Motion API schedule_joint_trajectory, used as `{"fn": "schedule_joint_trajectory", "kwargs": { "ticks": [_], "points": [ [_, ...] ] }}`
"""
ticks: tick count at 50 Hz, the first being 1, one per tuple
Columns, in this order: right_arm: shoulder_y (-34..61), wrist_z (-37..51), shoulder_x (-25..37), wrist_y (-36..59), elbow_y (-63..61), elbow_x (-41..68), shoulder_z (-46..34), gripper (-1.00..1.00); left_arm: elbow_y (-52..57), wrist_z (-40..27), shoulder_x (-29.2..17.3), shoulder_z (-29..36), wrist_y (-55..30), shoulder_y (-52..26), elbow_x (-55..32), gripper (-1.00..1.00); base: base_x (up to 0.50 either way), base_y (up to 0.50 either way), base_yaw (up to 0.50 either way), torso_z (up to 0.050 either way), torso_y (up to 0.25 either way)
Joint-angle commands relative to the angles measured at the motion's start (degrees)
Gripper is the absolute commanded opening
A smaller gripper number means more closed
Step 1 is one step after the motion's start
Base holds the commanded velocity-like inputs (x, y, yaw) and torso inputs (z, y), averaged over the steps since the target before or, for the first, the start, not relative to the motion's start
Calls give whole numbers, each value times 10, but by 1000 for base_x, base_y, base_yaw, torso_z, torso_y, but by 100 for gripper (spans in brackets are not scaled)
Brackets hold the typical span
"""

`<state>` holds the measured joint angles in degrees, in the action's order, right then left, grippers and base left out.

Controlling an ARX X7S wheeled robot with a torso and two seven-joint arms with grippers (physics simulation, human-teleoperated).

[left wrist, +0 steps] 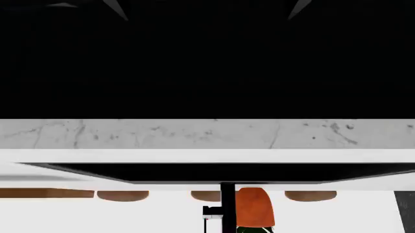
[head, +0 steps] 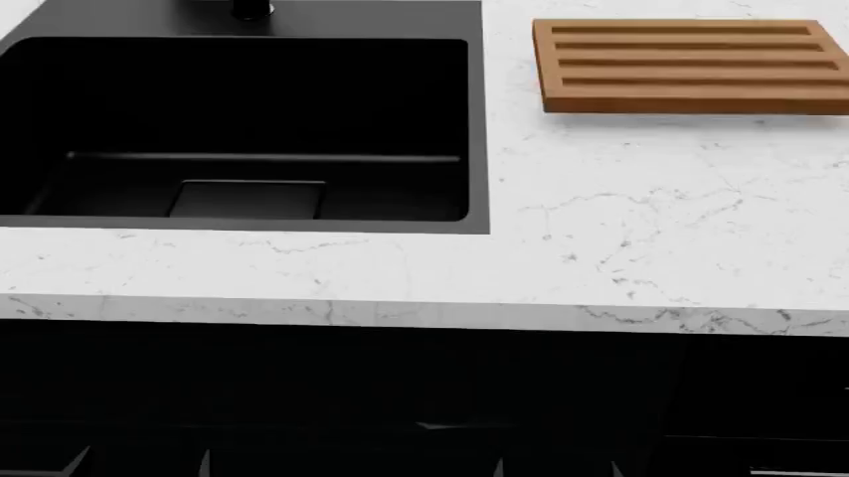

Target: Place the pear and the artichoke on separate cutting boards.

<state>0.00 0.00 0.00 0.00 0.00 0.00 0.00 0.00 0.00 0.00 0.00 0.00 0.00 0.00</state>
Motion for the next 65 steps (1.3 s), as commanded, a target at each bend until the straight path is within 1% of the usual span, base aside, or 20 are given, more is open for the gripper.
{"fn": "schedule_joint_trajectory", "kwargs": {
  "ticks": [1, 3, 9, 12, 14, 16, 18, 23, 28, 30, 38, 40, 45, 52, 59, 65],
  "points": [
    [0, 7, 5, 0, 0, 5, -7, 100, -8, -13, -12, 4, 4, -4, -12, 100, 0, 0, 0, 0, 0],
    [4, 10, 9, 0, 6, 16, -9, 100, 11, -19, -16, 20, -12, -1, -14, 100, 0, 0, 0, 0, 0],
    [6, 23, 21, -5, 10, 26, -24, 100, -4, -29, -25, 25, 8, -3, -26, 100, 0, 0, 0, 0, 0],
    [3, 27, 25, -1, 0, 29, -30, 100, -1, -32, -29, 31, -2, -4, -29, 100, 0, 0, 0, 0, 0],
    [4, 29, 28, -6, 5, 33, -32, 100, -10, -34, -31, 31, 7, -3, -32, 100, 0, 0, 0, 0, 0],
    [4, 28, 30, -7, 4, 37, -35, 100, -4, -40, -33, 35, -10, -5, -29, 100, 0, 0, 0, 0, 0],
    [5, 28, 33, -11, 8, 38, -40, 100, 7, -43, -33, 32, 3, 1, -37, 100, 0, 0, 0, 0, 0],
    [8, 33, 37, -7, 12, 42, -45, 100, -9, -46, -38, 36, 16, -2, -42, 100, 0, 0, 0, 0, 0],
    [10, 38, 41, 1, 10, 42, -51, 100, -16, -47, -41, 39, 23, -3, -50, 100, -28, -500, 0, 0, 0],
    [10, 36, 44, -3, 12, 43, -55, 100, 6, -53, -42, 43, 2, -1, -48, 100, -18, -500, 0, 0, 0],
    [12, 40, 49, -2, 10, 48, -63, 100, -4, -59, -47, 46, 12, -2, -56, 100, -2, -500, 0, 0, 0],
    [13, 40, 50, -4, 13, 50, -64, 100, 6, -62, -48, 48, 3, -2, -58, 100, 0, -500, 0, 0, 0],
    [14, 44, 53, -4, 14, 53, -69, 100, -10, -60, -52, 50, 19, -3, -63, 100, 0, -500, 0, 0, 0],
    [16, 49, 59, 1, 13, 55, -76, 100, 4, -67, -56, 56, 5, -2, -70, 100, 0, -500, 0, 0, 0],
    [16, 56, 62, -5, 15, 53, -82, 100, -13, -68, -61, 60, 22, -5, -74, 100, 0, -500, 0, 0, 0],
    [16, 61, 65, -6, 15, 56, -85, 100, 2, -76, -64, 65, 10, -2, -76, 100, 0, -500, 0, 0, 0]
  ]
}}
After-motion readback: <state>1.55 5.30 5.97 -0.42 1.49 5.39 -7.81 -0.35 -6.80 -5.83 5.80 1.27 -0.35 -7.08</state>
